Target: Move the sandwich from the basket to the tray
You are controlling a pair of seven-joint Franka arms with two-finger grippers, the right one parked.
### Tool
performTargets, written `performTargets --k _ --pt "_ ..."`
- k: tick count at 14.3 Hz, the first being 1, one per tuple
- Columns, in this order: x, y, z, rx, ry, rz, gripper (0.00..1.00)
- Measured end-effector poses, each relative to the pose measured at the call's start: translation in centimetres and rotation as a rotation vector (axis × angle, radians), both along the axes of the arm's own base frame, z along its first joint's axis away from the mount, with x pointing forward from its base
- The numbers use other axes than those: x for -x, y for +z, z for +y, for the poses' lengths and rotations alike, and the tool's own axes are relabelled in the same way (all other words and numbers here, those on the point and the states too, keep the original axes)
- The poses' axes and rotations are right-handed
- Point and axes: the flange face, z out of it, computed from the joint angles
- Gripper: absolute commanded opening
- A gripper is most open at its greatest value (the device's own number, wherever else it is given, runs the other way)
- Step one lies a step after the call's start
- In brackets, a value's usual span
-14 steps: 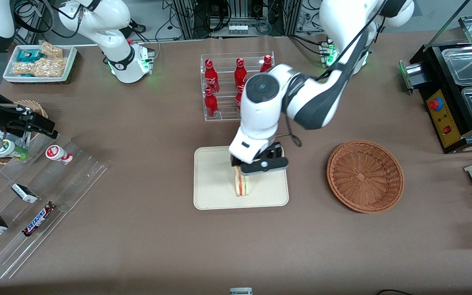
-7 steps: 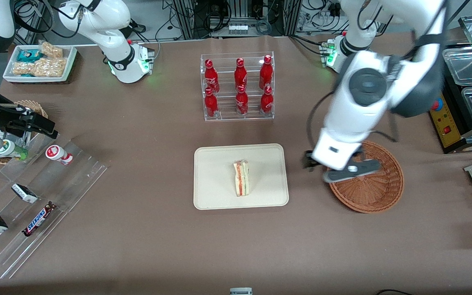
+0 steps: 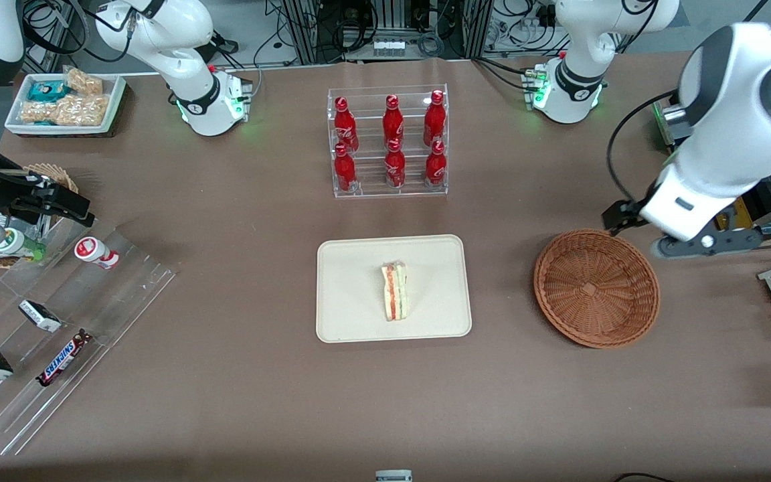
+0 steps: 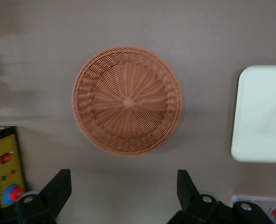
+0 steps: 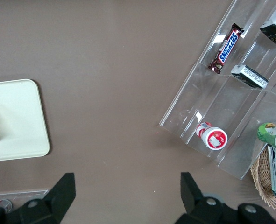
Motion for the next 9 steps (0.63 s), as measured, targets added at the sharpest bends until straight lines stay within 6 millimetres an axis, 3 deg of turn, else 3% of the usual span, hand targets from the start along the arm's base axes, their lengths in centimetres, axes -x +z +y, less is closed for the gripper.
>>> performTargets --k 5,7,9 --pt "2.5 5.8 5.4 0.069 -0.085 -0.01 1.0" --pt "3.0 7.6 6.6 0.099 -0.104 -0.024 1.0" --pt "3.0 8.0 6.7 0.112 -0.111 -0.029 1.0"
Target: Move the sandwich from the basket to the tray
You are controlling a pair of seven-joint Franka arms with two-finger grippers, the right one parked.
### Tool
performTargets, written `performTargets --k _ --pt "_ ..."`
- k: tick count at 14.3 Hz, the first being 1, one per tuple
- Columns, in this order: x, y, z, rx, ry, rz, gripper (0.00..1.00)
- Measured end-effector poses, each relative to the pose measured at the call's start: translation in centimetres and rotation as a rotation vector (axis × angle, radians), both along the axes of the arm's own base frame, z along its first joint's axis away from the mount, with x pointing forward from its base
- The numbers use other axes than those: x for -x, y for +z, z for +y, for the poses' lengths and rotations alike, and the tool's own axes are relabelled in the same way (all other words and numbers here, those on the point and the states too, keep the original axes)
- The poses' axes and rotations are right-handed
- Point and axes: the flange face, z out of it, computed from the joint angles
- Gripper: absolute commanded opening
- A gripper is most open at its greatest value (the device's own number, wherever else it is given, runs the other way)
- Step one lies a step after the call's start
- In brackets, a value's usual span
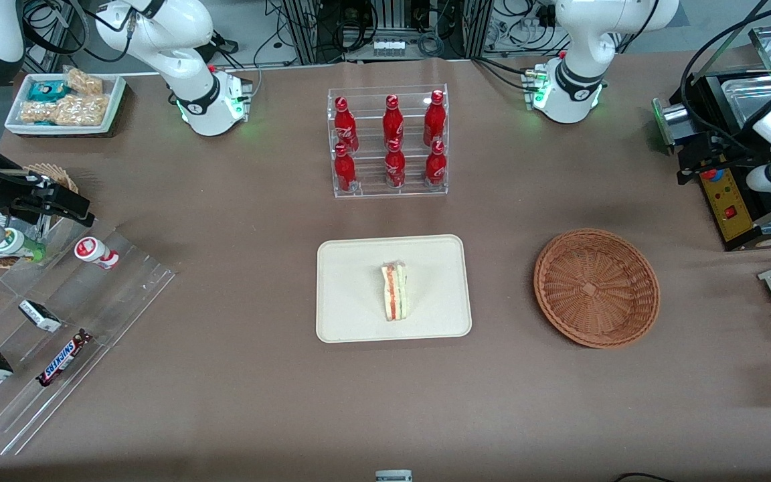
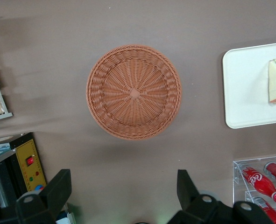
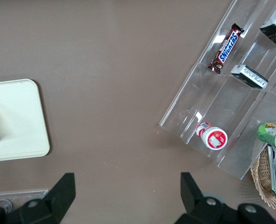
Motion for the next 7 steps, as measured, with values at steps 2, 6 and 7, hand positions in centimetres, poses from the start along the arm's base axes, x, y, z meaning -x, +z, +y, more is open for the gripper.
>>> performTargets --k 2,6,7 --pt "-0.19 -0.32 -0.22 0.004 -0.005 0.005 1.0" --pt "-0.36 -0.56 -0.3 0.004 -0.007 0.007 1.0" --pt "-0.39 -0.61 -0.31 0.004 -0.008 0.008 1.0"
